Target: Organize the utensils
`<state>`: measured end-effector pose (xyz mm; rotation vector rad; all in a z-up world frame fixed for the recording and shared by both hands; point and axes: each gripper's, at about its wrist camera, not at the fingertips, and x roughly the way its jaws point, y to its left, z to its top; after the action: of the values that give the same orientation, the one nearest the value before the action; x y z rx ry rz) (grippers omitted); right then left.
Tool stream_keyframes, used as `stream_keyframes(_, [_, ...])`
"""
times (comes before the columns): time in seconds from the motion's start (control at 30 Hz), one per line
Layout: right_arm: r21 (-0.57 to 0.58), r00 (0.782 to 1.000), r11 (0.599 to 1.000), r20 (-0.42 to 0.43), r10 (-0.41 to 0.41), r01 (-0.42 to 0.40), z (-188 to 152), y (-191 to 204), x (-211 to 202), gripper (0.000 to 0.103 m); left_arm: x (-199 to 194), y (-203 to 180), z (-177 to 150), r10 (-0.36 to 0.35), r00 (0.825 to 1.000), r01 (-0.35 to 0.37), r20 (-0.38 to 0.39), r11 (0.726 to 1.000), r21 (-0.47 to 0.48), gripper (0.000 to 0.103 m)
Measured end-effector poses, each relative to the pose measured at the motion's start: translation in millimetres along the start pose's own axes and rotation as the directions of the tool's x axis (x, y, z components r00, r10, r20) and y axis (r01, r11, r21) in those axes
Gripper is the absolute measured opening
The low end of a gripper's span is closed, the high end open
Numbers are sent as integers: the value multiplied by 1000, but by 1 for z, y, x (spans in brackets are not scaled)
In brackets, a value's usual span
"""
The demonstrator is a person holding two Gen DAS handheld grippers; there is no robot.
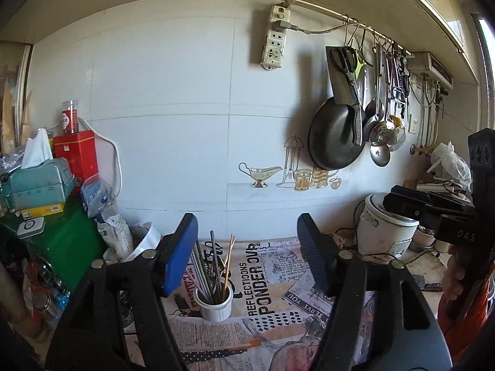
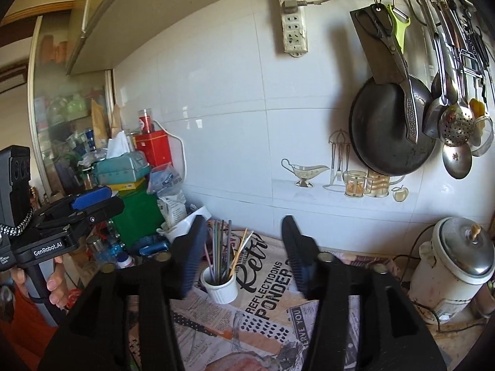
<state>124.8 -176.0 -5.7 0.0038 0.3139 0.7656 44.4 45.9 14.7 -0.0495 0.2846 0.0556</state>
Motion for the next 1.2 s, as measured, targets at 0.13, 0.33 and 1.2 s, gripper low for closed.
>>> stream_keyframes(0.13, [0,1000,1000,17,19,-19,-2,2,-9,79,-15,5,-6,36,999,-36,18,999,-25,89])
stream_keyframes(0.33, [-5,999,1000,27,29,-29,-8,8,-18,97,-30,13,-13,85,996,-83,34,995,-55,101])
stream_keyframes(1.2, [-8,1000,1000,6,26,-26,-13,14,-17,97,-33,15,-21,117,993,-117,8,992,-53,102])
